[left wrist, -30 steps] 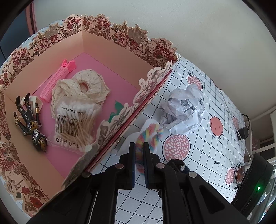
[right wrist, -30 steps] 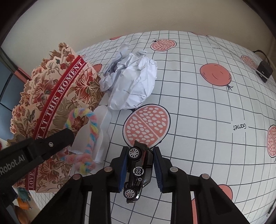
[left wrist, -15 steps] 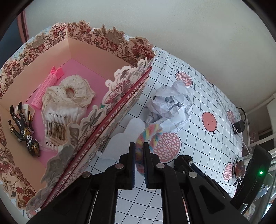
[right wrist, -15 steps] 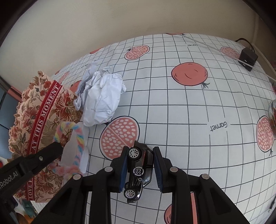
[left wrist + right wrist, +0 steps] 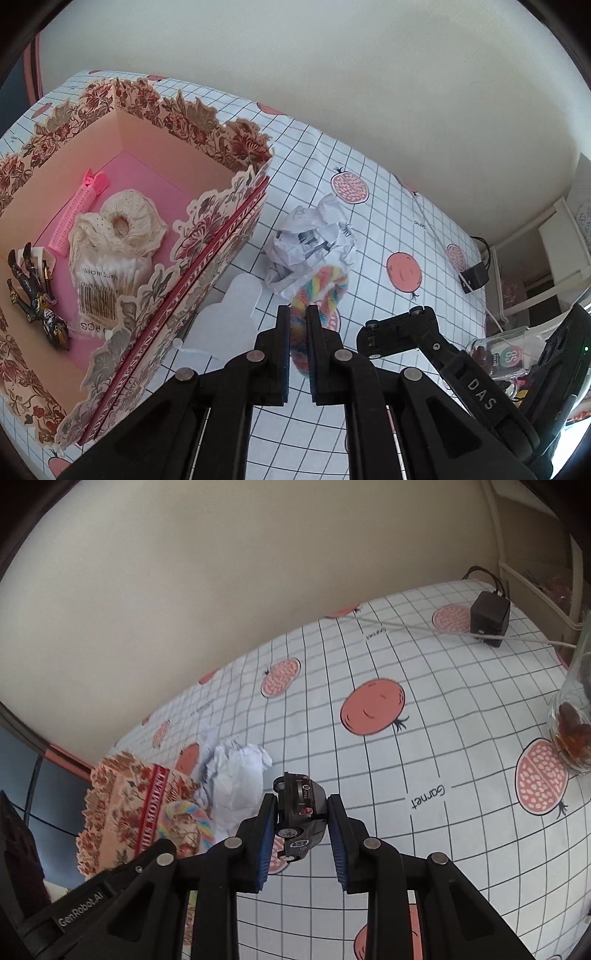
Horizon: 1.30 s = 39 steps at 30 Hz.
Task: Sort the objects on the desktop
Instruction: 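Lift the bracelet and toy car and carry both over the pink box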
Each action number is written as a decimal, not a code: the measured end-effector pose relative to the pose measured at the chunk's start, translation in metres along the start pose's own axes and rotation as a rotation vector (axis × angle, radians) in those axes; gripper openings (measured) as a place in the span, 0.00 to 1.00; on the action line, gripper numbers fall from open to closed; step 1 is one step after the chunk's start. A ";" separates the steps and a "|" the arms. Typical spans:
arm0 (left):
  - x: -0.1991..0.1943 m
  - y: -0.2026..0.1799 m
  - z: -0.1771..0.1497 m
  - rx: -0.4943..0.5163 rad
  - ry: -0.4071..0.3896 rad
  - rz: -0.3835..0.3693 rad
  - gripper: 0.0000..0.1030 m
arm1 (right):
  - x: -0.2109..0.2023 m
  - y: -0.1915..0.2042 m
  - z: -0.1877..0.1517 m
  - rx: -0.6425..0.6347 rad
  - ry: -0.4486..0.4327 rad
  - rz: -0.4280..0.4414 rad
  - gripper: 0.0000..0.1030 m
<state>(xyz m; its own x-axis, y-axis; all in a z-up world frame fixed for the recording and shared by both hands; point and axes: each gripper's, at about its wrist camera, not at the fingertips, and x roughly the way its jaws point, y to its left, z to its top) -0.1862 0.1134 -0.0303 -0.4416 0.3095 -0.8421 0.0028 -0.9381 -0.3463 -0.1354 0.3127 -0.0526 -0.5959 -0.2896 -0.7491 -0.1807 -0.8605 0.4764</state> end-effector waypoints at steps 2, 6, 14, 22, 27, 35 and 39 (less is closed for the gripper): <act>-0.010 -0.004 0.003 0.005 -0.025 -0.028 0.08 | -0.012 0.005 0.007 0.017 -0.039 0.039 0.29; -0.036 -0.010 0.009 0.011 -0.085 -0.081 0.08 | -0.035 0.014 0.021 0.041 -0.124 0.095 0.29; -0.084 -0.010 0.019 0.012 -0.219 -0.111 0.08 | -0.080 0.037 0.035 0.039 -0.226 0.230 0.29; -0.126 0.021 0.026 -0.019 -0.341 -0.038 0.08 | -0.079 0.076 0.032 -0.012 -0.224 0.311 0.29; -0.142 0.057 0.034 -0.077 -0.372 0.008 0.08 | -0.061 0.108 0.024 -0.051 -0.188 0.330 0.29; -0.151 0.107 0.040 -0.160 -0.371 0.063 0.08 | -0.033 0.151 0.005 -0.116 -0.131 0.333 0.29; -0.152 0.122 0.041 -0.192 -0.369 0.093 0.08 | -0.022 0.166 -0.004 -0.142 -0.113 0.320 0.29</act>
<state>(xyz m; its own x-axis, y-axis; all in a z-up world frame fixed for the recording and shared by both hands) -0.1555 -0.0541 0.0726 -0.7232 0.1152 -0.6809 0.2099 -0.9027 -0.3757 -0.1489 0.1745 0.0409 -0.6886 -0.5126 -0.5130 0.1346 -0.7854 0.6041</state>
